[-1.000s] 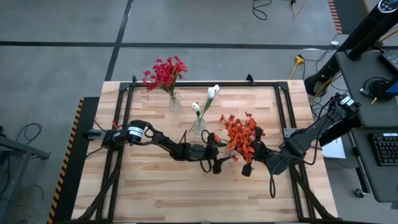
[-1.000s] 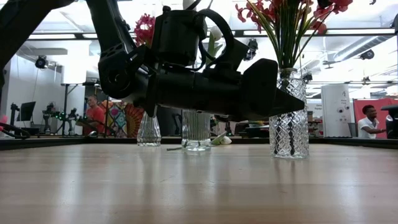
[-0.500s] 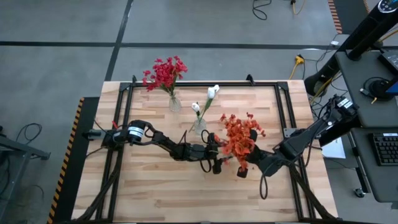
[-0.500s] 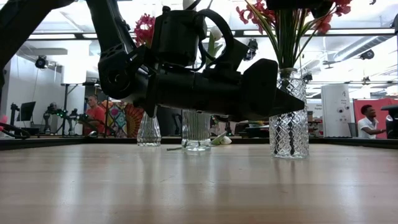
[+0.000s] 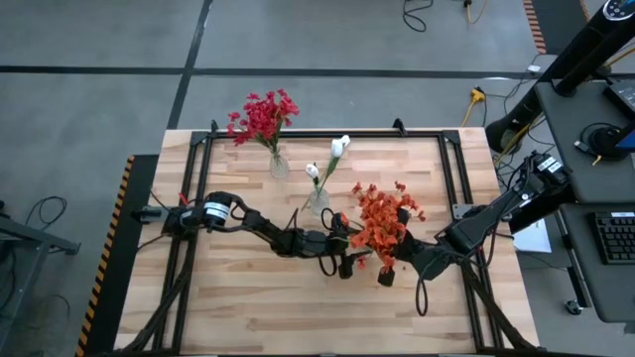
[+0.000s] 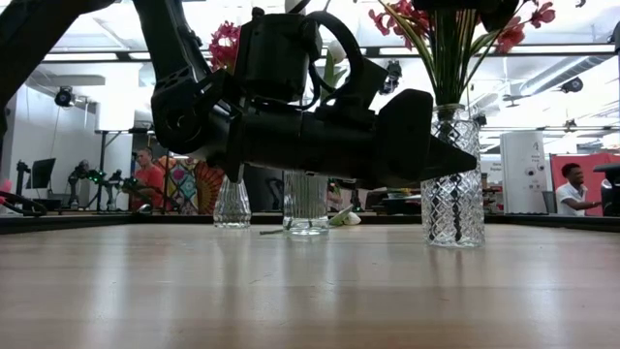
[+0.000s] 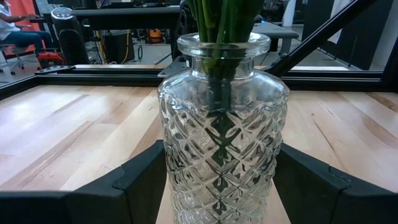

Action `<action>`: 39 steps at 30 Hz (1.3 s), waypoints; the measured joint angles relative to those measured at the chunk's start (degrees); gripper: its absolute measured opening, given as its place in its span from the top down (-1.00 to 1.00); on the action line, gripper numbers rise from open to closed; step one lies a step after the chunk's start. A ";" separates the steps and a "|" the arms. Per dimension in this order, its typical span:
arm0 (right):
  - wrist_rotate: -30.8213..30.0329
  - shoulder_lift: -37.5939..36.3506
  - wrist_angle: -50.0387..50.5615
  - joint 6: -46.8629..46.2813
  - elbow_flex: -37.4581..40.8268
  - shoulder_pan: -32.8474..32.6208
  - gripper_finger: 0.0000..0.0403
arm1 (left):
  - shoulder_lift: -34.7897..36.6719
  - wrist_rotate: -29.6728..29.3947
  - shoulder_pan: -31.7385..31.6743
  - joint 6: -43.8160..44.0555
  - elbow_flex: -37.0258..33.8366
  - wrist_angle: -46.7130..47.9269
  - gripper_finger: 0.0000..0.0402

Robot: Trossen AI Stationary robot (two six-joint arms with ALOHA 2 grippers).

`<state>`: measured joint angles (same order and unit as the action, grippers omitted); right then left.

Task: Sort flowers into vase by color
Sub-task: Put the orange sprig flower into the bottom right transparent glass vase

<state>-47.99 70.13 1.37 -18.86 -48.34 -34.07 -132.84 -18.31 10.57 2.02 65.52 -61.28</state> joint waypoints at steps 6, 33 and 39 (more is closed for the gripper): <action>-0.06 -0.04 0.04 -0.13 0.00 -0.15 0.89 | 0.00 0.00 0.00 -0.02 0.00 0.00 -0.23; -0.86 -1.25 10.83 -4.12 -6.17 -1.34 0.16 | 0.00 -0.57 -0.09 -0.87 0.00 0.00 -0.23; -0.83 -1.11 21.29 -9.04 -10.87 -1.33 0.23 | 0.00 -0.70 -0.09 -0.87 0.00 0.00 -0.23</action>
<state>-48.81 69.01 22.65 -27.89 -59.20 -35.40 -132.84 -19.00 10.48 1.15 65.52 -61.28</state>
